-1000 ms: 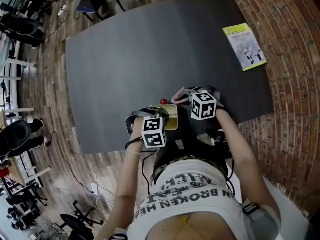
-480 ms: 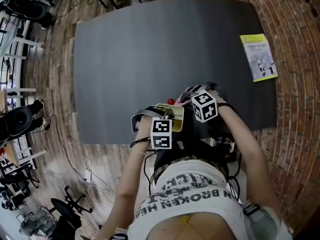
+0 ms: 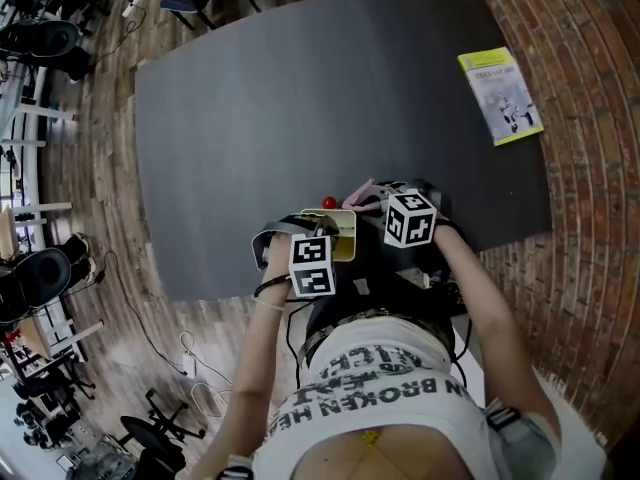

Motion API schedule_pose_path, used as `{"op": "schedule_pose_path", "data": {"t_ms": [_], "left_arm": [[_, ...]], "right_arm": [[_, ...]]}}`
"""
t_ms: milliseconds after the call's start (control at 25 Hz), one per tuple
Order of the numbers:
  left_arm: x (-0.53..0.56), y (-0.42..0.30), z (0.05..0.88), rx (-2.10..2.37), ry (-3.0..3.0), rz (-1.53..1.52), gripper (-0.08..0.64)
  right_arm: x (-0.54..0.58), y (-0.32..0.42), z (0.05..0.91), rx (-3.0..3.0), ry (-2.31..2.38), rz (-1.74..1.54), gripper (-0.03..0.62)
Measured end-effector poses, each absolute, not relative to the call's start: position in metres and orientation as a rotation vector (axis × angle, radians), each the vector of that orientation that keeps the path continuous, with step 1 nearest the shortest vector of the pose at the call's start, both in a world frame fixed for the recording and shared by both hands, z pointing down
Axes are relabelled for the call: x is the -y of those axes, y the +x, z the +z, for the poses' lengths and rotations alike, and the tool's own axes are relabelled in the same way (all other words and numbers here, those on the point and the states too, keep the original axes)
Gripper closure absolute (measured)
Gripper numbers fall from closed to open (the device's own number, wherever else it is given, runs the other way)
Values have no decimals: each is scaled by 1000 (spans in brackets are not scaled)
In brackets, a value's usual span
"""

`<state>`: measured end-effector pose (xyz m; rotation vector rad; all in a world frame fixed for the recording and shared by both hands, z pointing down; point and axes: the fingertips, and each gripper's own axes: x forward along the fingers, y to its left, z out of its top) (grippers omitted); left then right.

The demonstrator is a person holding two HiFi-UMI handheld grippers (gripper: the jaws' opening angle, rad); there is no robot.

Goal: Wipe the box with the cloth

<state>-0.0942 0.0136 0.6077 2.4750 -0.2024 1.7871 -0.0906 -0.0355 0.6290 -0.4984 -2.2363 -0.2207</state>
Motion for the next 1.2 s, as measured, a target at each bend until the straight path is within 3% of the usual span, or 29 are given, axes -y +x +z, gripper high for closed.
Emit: {"op": "schedule_pose_path", "data": {"t_ms": [1200], "left_arm": [[-17, -93, 611, 188, 2497, 1795, 541]], "right_arm": [[-40, -70, 598, 2417, -199, 45, 575]]}}
